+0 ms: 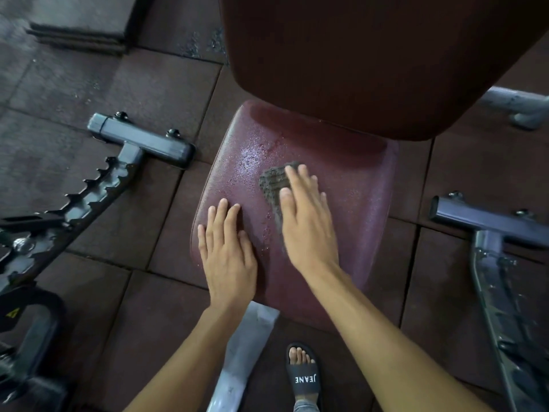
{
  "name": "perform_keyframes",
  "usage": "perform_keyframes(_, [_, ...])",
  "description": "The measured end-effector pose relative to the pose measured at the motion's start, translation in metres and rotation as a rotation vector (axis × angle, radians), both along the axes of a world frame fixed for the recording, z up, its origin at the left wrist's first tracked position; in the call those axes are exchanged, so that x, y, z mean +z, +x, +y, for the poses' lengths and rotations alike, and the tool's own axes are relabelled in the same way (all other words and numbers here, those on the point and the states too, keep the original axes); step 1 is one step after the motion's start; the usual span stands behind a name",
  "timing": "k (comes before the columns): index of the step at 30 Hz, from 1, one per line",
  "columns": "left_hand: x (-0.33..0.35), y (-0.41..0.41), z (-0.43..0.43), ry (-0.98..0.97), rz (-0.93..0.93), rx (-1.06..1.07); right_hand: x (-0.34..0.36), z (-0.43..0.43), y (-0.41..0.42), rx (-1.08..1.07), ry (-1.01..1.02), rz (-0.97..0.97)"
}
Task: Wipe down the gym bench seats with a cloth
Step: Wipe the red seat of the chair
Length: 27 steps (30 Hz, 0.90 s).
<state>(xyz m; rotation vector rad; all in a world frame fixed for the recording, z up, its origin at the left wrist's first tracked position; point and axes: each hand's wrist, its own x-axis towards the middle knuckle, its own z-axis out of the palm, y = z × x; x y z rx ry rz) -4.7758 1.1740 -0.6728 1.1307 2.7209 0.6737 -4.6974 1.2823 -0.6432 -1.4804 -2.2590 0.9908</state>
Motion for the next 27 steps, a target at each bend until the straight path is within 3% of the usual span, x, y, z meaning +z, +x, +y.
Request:
perform_keyframes(3, [0.025,0.024,0.029,0.074,0.015,-0.041,-0.006,0.02,0.036,-0.132,0.045,0.048])
perform_keyframes(6, [0.032,0.047,0.074,0.041,0.023,-0.173,-0.022,0.021,0.062,-0.057,0.098,0.02])
perform_keyframes(11, [0.003,0.061,0.094,-0.119,0.004,-0.055,-0.03,0.022,0.07,-0.022,0.154,0.02])
perform_keyframes(15, [-0.001,0.068,0.051,-0.144,0.074,-0.041,-0.035,0.02,0.066,-0.035,0.223,-0.058])
perform_keyframes(21, [-0.002,0.036,-0.007,-0.185,0.038,0.051,-0.035,0.017,0.061,-0.046,0.288,-0.137])
perform_keyframes(27, [-0.003,-0.015,0.042,-0.253,-0.021,0.362,-0.039,0.016,0.058,-0.059,0.33,-0.173])
